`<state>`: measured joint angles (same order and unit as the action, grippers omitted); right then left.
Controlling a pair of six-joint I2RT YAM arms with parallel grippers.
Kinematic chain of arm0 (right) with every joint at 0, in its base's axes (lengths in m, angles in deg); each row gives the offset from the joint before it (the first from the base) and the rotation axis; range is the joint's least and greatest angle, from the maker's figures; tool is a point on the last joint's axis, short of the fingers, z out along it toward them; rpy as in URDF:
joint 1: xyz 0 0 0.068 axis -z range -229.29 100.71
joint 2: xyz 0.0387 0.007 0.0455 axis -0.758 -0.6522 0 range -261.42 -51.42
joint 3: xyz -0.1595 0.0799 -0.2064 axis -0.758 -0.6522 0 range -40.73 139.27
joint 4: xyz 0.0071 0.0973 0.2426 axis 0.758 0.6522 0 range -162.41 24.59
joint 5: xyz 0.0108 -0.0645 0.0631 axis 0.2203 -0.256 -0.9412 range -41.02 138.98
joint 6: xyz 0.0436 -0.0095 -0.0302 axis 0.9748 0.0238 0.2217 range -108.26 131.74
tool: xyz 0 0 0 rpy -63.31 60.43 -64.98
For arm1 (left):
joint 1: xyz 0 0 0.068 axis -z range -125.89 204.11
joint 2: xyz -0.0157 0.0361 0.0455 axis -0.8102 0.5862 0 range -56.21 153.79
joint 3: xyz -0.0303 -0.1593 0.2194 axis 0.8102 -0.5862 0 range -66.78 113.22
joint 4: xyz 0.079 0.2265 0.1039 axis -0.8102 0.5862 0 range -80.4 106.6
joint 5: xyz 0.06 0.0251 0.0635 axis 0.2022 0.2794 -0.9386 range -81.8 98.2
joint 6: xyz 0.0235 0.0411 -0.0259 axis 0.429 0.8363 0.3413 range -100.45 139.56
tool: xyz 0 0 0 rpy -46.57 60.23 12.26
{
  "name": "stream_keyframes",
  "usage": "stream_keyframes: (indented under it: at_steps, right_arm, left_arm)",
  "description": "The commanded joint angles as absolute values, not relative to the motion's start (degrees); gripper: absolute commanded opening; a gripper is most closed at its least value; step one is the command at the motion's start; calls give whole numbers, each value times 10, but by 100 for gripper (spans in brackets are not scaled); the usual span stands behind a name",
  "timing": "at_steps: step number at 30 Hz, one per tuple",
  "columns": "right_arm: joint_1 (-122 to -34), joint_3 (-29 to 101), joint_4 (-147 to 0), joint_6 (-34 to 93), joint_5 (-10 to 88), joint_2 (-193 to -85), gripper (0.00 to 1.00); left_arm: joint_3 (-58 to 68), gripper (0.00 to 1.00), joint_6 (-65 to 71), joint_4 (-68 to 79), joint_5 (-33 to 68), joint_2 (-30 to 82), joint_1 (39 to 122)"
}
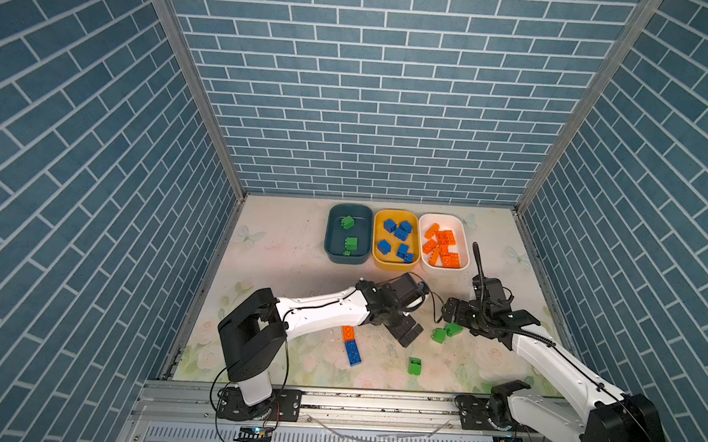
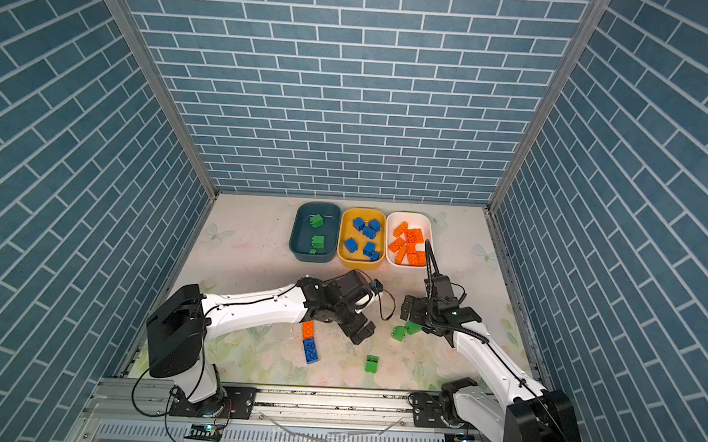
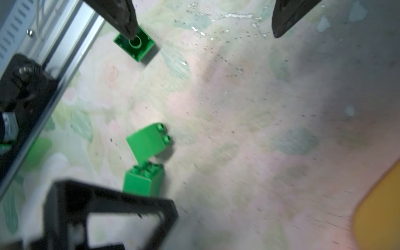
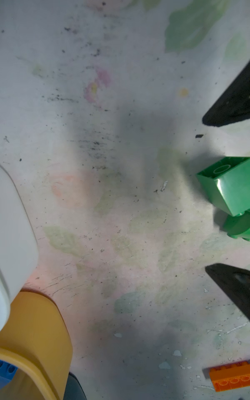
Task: Sort the legos into containers by color
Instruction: 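Move the left gripper to the green bricks while the right approaches them, then grasp a green brick with the left gripper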
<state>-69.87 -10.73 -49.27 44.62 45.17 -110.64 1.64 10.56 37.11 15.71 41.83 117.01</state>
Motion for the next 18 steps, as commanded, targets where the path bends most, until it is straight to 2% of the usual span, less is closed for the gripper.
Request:
stream_keyframes:
  at_steps: [1, 8, 18]
  right_arm:
    - [-701, -126, -477, 480, 461, -1084, 99]
    - [-701, -140, -476, 492, 472, -1056, 99]
    - [-701, -144, -467, 494, 477, -1033, 99]
  left_arm:
    - [3, 97, 185, 377, 177, 403, 1221]
    - [13, 89, 298, 401, 76, 455, 1298]
    - [58, 74, 343, 398, 42, 538, 1322]
